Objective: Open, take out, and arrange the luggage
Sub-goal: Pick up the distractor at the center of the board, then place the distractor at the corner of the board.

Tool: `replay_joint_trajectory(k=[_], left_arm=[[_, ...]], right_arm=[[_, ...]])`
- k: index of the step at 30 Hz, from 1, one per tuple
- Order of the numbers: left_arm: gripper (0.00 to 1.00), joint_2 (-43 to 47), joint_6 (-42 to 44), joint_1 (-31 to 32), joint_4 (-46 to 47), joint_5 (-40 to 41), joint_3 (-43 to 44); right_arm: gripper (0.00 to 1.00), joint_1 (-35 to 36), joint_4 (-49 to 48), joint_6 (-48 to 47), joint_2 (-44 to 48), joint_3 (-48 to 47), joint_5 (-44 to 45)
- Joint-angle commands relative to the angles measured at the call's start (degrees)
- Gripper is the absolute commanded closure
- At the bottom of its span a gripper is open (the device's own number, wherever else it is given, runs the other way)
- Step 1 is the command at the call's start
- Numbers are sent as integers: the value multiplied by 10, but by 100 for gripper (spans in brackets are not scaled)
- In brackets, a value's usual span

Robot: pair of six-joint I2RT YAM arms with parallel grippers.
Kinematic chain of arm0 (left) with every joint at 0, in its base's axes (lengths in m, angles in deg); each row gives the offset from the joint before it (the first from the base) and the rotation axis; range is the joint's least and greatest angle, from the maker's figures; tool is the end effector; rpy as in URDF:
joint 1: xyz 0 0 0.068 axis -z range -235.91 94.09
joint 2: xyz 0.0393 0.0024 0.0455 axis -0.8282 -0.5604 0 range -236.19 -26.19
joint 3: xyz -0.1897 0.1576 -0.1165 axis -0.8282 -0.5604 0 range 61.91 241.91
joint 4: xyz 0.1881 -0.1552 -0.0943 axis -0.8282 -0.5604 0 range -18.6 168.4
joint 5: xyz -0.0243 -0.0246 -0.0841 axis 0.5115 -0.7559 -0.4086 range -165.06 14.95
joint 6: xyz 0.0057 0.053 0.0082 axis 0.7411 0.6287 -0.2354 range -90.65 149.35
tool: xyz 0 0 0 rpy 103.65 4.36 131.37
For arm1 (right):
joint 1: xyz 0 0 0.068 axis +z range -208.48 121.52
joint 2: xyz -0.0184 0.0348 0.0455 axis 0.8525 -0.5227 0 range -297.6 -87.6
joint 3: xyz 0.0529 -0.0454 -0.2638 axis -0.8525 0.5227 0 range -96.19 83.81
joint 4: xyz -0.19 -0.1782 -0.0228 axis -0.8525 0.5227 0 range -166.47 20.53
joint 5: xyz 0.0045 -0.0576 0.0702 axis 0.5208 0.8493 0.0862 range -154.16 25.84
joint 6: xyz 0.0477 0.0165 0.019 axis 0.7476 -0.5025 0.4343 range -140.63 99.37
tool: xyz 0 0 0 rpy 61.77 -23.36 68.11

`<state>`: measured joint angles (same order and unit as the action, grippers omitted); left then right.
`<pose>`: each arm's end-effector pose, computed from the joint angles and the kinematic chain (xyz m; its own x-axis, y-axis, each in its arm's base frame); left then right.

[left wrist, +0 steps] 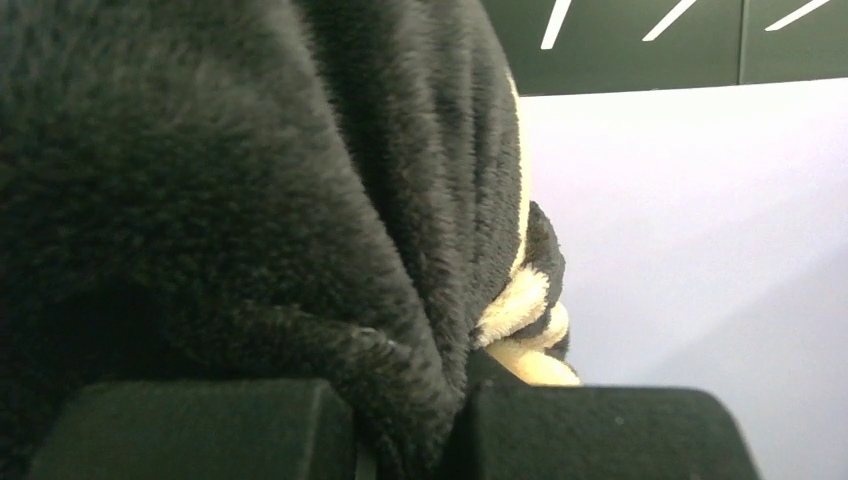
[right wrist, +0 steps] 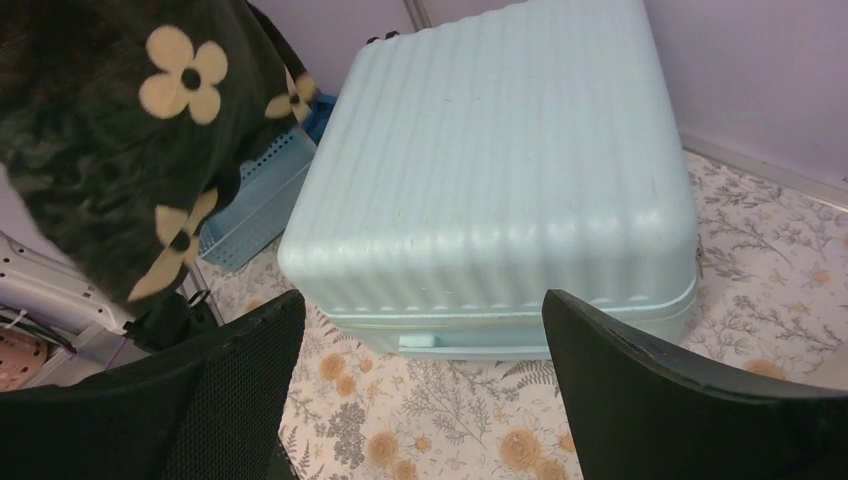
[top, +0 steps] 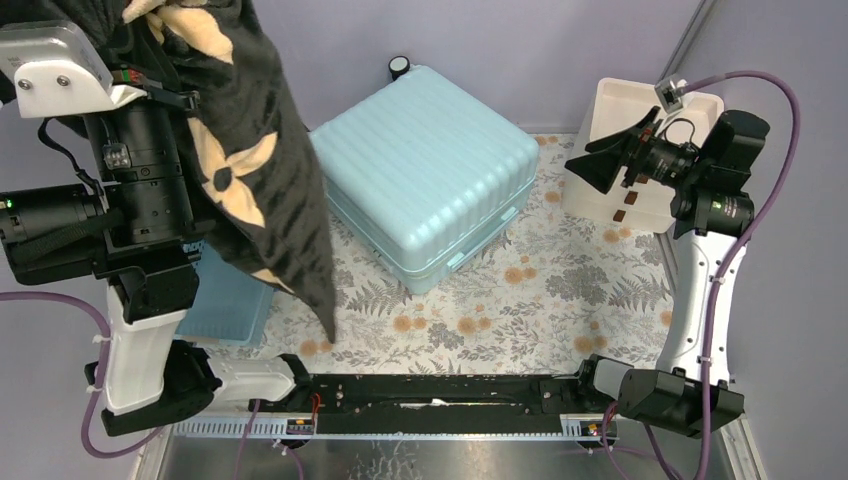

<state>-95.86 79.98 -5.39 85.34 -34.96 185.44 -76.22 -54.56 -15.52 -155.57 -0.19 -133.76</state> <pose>0.0646 -0.0423 0.6826 0.6541 0.1360 -0.7441 -0.1812 0.9832 0.0204 0.2252 -0.0370 0.4748 -0.1667 0.0858 -0.9823 -0.7701 0.6108 0.1840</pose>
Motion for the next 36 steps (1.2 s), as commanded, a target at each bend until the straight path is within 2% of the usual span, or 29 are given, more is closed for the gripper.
replay_joint_trajectory(k=[1,5,13,15,18,21,24,29,33,36], left_arm=[[100,13,131,48,230,-36,-25],[100,1,171,59,280,-39,-51],[100,-44,188,55,270,-40,-37],[100,-56,135,-2,241,-45,-36],[100,-71,-84,-224,123,-97,-45],[100,-69,-169,-336,141,-109,-109],[100,-80,-265,-442,127,-134,-132],[100,-115,-346,-540,130,-237,-125],[100,-170,-360,-562,166,-297,-86],[100,-209,-365,-574,223,-308,-80]], right_arm=[[4,19,16,-31,-2,2,15],[4,22,13,-33,-1,18,15],[4,25,5,-37,5,43,8],[4,25,6,-39,8,47,6],[4,25,6,-40,11,54,2],[4,25,15,-47,16,58,1],[4,25,44,-75,11,51,-1],[4,25,69,-103,-7,43,-1],[4,26,50,-95,-11,60,-4],[4,26,44,-95,-7,75,-4]])
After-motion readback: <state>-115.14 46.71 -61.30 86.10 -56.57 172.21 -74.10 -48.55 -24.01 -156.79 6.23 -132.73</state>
